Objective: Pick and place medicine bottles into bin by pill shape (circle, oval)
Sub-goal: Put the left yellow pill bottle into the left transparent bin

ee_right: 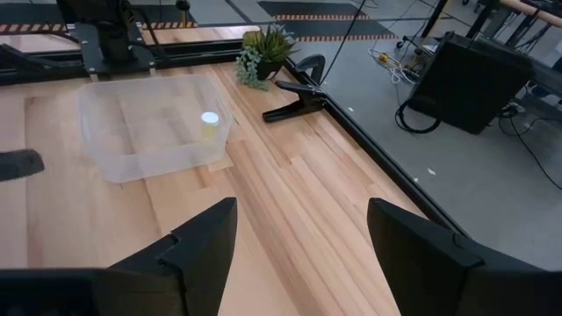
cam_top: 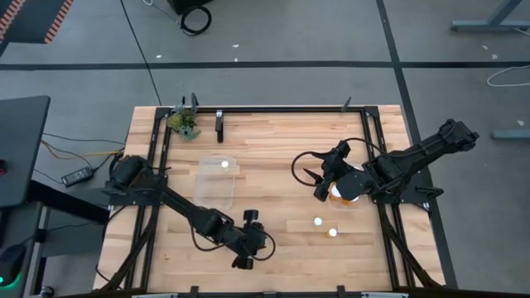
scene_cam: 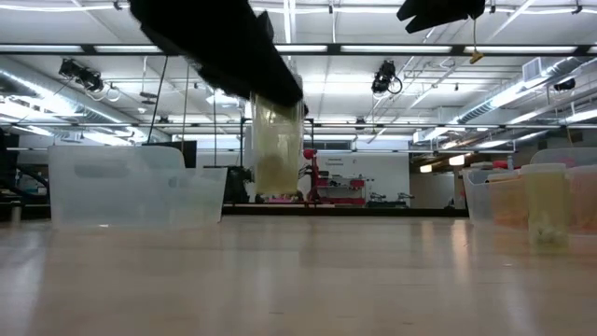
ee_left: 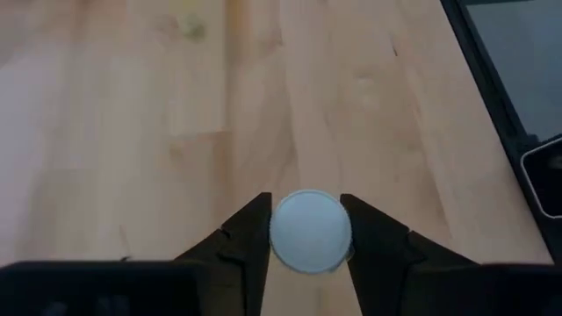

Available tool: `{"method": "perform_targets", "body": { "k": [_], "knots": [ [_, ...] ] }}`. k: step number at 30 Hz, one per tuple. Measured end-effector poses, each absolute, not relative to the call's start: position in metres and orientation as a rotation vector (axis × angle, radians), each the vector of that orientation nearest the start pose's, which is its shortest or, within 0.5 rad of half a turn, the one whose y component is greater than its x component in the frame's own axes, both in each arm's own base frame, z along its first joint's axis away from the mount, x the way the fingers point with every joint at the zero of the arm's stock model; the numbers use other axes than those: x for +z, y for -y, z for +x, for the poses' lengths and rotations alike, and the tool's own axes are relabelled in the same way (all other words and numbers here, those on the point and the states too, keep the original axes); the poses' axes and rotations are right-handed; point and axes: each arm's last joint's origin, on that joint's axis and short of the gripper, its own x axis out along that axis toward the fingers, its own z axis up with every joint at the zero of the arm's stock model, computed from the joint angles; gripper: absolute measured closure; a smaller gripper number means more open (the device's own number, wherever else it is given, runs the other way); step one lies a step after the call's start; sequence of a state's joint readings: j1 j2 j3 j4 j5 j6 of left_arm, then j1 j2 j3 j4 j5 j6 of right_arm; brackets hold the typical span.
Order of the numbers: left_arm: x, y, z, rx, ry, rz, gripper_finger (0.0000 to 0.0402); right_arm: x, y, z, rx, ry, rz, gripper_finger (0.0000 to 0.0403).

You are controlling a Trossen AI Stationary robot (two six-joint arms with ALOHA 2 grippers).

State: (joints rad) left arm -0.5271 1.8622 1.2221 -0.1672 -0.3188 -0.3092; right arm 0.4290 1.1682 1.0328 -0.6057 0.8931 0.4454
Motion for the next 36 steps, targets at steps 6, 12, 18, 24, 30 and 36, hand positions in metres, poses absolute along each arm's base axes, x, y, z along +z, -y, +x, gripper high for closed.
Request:
{"method": "perform_targets", "body": {
  "k": [6, 12, 18, 24, 30, 36],
  "knots": [
    [0.212, 0.174, 0.336, -0.02, -0.763, 0.078, 0.0269, 0.315, -0.076, 0.219, -0.557, -0.473, -0.033, 0.014],
    [0.228, 0.159, 0.325, 0.042, -0.795, 0.128, 0.0269, 0.315, -0.076, 0.219, -0.557, -0.472, -0.032, 0.014],
    [0.236, 0.146, 0.316, 0.12, -0.833, 0.207, 0.0272, 0.315, -0.075, 0.219, -0.558, -0.471, -0.029, 0.014],
    [0.24, 0.135, 0.31, 0.173, -0.869, 0.257, 0.0265, 0.315, -0.076, 0.219, -0.558, -0.471, -0.026, 0.014],
    [0.237, 0.121, 0.301, 0.203, -0.898, 0.277, 0.0273, 0.314, -0.075, 0.219, -0.561, -0.472, -0.022, 0.014],
    [0.238, 0.104, 0.288, 0.238, -0.893, 0.255, 0.0265, 0.312, -0.075, 0.219, -0.561, -0.473, -0.019, 0.014]
  ]
}}
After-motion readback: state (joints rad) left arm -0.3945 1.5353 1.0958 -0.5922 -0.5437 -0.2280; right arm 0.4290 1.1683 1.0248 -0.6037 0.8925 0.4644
